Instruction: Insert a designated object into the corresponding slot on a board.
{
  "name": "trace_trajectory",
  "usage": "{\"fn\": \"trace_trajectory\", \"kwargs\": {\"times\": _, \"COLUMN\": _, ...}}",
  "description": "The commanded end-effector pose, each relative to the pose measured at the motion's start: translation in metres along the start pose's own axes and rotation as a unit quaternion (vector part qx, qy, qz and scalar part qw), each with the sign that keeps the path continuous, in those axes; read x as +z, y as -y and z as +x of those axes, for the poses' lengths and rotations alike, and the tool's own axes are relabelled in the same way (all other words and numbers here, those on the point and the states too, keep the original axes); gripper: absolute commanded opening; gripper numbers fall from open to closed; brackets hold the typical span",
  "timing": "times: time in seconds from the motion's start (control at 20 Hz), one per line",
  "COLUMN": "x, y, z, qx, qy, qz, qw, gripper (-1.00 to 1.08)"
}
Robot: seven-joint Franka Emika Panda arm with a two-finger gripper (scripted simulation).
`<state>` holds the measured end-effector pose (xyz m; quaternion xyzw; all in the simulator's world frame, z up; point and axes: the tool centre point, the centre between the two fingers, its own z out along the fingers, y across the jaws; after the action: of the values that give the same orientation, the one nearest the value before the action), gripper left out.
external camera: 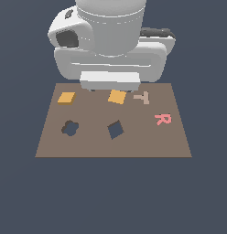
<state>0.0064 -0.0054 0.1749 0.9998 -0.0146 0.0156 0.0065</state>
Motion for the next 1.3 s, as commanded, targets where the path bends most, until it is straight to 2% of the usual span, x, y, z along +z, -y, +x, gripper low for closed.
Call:
{"fn": "trace_trajectory", "kwargs": {"times": 0.0, "x": 0.000, "y": 0.000, "z": 0.000, "qx": 0.000, "qy": 0.000, "qz": 0.000, "qw": 1.0000, "gripper": 1.00}}
{"fn": "trace_trajectory", "kwargs": {"times": 0.2, "x": 0.005, "y": -0.007, "z": -0.002, "qx": 0.004, "qy": 0.001, "qz": 0.000, "qw": 1.0000, "gripper": 1.00}}
{"fn": "trace_trajectory", "kwargs": {"times": 0.4, "x": 0.019, "y": -0.027, "z": -0.009, "qx": 0.016, "qy": 0.002, "qz": 0.000, "qw": 0.9999, "gripper": 1.00}}
{"fn": "trace_trajectory", "kwargs": {"times": 0.95, "x": 0.095, "y": -0.133, "z": -0.051, "qx": 0.079, "qy": 0.012, "qz": 0.002, "qw": 0.9968, "gripper": 1.00}}
{"fn": "trace_trajectory", "kwargs": {"times": 1.25, "x": 0.120, "y": -0.166, "z": -0.066, "qx": 0.099, "qy": 0.016, "qz": 0.004, "qw": 0.9950, "gripper": 1.00}}
